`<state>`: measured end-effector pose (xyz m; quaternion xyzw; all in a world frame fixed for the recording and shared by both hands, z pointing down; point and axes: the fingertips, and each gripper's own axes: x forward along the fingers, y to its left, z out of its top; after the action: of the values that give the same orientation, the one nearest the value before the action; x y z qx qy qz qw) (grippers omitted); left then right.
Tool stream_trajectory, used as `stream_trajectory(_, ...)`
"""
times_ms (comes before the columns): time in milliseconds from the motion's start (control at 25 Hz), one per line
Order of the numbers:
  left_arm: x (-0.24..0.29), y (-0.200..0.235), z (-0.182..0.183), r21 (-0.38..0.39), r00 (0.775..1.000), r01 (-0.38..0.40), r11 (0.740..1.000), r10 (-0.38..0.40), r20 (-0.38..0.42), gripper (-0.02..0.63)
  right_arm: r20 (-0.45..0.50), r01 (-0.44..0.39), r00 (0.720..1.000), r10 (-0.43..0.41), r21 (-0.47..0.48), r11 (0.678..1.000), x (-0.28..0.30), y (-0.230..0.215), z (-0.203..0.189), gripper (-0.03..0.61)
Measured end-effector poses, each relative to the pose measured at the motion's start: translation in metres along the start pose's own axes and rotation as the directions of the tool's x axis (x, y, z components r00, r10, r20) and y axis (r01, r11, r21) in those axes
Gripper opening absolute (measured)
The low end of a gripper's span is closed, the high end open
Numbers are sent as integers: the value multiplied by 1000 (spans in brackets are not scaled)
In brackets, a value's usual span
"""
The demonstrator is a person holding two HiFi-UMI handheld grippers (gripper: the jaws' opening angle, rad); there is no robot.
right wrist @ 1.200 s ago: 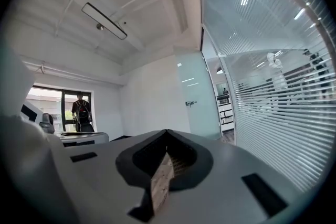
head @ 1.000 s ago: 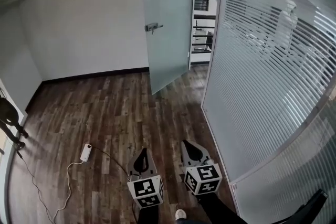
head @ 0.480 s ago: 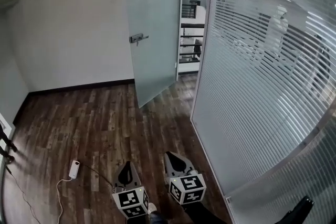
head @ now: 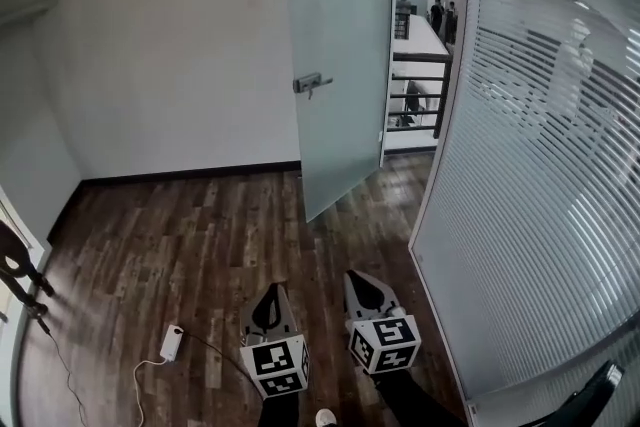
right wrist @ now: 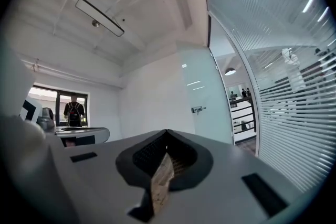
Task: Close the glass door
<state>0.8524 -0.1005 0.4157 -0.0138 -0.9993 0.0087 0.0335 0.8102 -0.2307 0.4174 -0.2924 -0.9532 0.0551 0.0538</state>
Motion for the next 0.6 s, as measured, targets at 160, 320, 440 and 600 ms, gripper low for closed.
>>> stream_trajectory(160, 38, 28, 1, 12, 1000, 17, 1000, -17, 20, 0, -3, 5, 1000, -5, 3, 1000, 49, 2, -2, -2)
stream_trajectory(320, 69, 43, -10, -17, 1000, 29, 999, -29, -6, 0, -27, 11, 1000, -11, 3, 1000, 83, 2, -7, -2)
stream_trajectory(440, 91, 54, -22, -40, 1000, 16, 999, -17, -20, 0, -45, 14, 999, -14, -2, 1000, 108, -6, -16, -2)
stream_trajectory(600, 123, 75, -36, -46, 999, -18, 999, 16, -41, 0, -63, -6, 998, 6, 1, 1000, 151, -10, -27, -2)
